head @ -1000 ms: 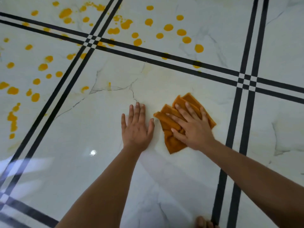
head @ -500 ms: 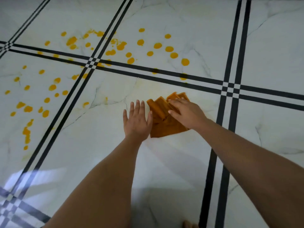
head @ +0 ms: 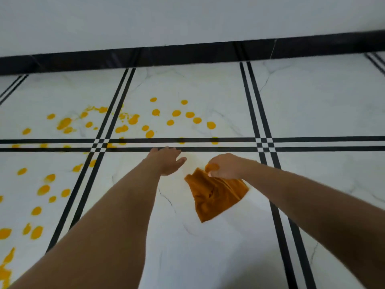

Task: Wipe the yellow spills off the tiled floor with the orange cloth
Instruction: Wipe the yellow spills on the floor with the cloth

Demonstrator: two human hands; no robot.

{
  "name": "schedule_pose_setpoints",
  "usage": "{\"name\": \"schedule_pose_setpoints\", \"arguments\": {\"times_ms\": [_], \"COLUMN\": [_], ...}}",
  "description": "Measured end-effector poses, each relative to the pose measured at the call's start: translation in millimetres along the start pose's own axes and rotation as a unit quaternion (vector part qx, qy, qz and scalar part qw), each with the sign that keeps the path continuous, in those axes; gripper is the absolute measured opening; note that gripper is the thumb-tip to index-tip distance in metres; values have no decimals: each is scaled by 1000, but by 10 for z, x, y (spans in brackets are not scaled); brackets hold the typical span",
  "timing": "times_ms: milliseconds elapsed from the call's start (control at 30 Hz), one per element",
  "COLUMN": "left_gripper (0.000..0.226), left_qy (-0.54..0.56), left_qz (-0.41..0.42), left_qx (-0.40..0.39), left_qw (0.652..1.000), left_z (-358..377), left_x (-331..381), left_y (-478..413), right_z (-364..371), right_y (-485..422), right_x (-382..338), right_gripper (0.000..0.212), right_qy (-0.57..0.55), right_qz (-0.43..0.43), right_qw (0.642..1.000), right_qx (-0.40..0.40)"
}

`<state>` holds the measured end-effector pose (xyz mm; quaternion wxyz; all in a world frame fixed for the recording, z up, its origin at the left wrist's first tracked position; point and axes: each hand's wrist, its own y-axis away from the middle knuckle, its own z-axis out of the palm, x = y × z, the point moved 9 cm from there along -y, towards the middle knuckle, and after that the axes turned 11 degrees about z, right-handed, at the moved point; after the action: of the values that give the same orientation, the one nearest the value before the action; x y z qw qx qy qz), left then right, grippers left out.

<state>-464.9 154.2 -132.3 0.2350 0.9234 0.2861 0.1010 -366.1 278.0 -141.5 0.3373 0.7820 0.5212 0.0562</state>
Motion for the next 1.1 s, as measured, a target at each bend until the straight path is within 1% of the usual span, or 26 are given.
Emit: {"name": "schedule_pose_setpoints", "arguments": {"times_ms": [100,133,233,300,367,467,567,667,700,733,800,833,867,933,1000,1033,1100], "left_gripper": [58,57,56,55,55,54,53,53,53,53,53,53,53,53,53,53,53], "left_qy": [85,108,156,173,192,216,244,268,275,281,285,283,281,284,284,281,268], "left_qz": [28,29,29,23,2,-34,-73,-108,-120,-128,-140,-143,-147,-152,-151,-148,-146], "left_qx": [26,36,71,85,102,130,154,174,183,190,198,198,197,199,197,192,189], "left_qw": [996,993,985,981,976,967,955,941,936,932,927,927,928,926,926,928,933], "left_z": [201,277,522,669,792,854,874,882,872,868,848,842,844,852,876,899,931], "left_x": [167,224,204,158,85,-16,-155,-289,-333,-365,-414,-422,-422,-406,-359,-322,-264], "left_y": [44,76,132,150,181,241,290,314,324,332,345,350,350,346,331,313,290], "right_z": [256,316,368,385,421,401,256,-5,-92,-146,-194,-180,-144,24,225,280,219], "right_y": [-103,-105,-149,-148,-164,-173,-167,-235,-264,-298,-350,-355,-352,-317,-279,-275,-275], "right_x": [115,178,256,256,235,214,110,-10,-45,-43,-23,7,56,202,339,391,392], "right_gripper": [36,32,24,27,30,27,12,14,12,11,18,22,21,21,32,37,45], "right_qy": [-61,-75,-71,-91,-131,-202,-308,-362,-387,-426,-508,-525,-518,-472,-414,-373,-246], "right_qz": [101,127,183,196,197,198,194,191,192,199,219,230,239,264,287,289,277], "right_qw": [993,989,973,966,964,957,931,912,902,883,833,819,821,841,864,882,925], "right_qx": [6,25,122,139,122,70,26,17,16,13,-7,-16,-22,-27,-22,0,84]}}
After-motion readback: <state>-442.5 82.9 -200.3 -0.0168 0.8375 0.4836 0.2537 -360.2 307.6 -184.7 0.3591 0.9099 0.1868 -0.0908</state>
